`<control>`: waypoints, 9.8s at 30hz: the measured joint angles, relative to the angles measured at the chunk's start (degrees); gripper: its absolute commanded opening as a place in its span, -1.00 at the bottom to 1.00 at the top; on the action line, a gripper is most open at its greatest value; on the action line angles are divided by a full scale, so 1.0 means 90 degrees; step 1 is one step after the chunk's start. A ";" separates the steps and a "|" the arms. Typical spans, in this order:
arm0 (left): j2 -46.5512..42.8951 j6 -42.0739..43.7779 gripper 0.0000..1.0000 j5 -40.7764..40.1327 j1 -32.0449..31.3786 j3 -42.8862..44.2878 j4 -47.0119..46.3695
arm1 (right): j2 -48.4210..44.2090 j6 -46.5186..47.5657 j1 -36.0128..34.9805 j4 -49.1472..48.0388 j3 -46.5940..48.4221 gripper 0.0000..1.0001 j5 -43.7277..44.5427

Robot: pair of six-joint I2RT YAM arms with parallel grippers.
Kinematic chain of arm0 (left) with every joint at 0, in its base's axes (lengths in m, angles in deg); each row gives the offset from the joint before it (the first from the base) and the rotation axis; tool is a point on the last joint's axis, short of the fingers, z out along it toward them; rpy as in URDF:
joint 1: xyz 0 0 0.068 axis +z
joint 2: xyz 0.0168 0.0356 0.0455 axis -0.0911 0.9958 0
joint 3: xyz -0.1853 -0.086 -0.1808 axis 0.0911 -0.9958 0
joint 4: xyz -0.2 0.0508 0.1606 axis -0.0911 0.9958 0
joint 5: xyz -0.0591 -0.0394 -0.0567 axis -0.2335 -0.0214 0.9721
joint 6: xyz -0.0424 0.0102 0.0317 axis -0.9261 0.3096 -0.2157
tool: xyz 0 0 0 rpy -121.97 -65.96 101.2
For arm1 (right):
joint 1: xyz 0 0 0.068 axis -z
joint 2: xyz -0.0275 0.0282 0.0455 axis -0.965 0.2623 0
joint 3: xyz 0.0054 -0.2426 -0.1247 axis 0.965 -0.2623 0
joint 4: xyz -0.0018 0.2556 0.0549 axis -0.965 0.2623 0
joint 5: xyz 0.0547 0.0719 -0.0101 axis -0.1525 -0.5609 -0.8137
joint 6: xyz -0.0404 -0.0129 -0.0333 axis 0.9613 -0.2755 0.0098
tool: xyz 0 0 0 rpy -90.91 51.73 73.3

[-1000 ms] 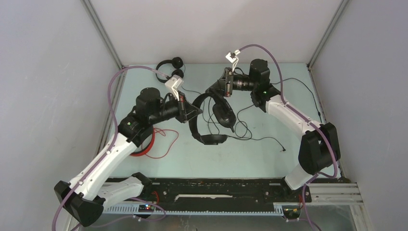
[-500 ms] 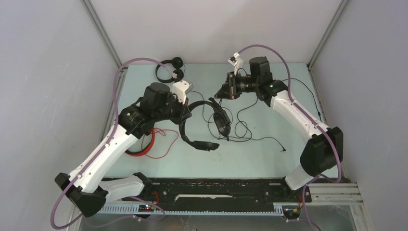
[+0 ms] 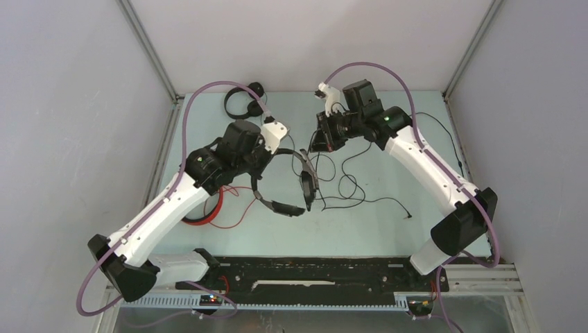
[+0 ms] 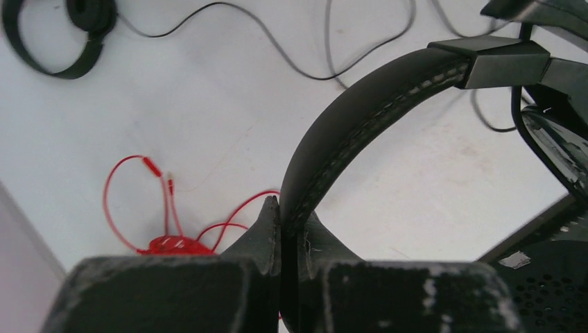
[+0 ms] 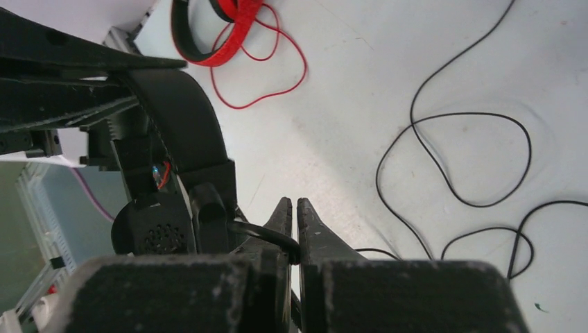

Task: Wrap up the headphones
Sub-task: Wrap the headphones cable around the headphones.

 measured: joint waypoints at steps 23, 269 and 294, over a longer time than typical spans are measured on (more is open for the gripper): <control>0.0767 -0.0767 -1.00 -0.2793 -0.0049 0.0134 0.0046 | 0.0168 -0.1812 -0.0406 -0.2181 -0.0658 -0.79 -0.1588; -0.0231 -0.4415 -1.00 -0.2985 0.0333 -0.0379 -0.1319 | -0.1394 0.0381 -0.2511 -0.6207 -0.4352 -0.95 0.1088; -0.0716 -0.5122 -1.00 -0.1219 0.1071 -0.0379 -0.1384 | -0.1241 0.1649 -0.2266 -0.8002 -0.6382 -0.52 0.1095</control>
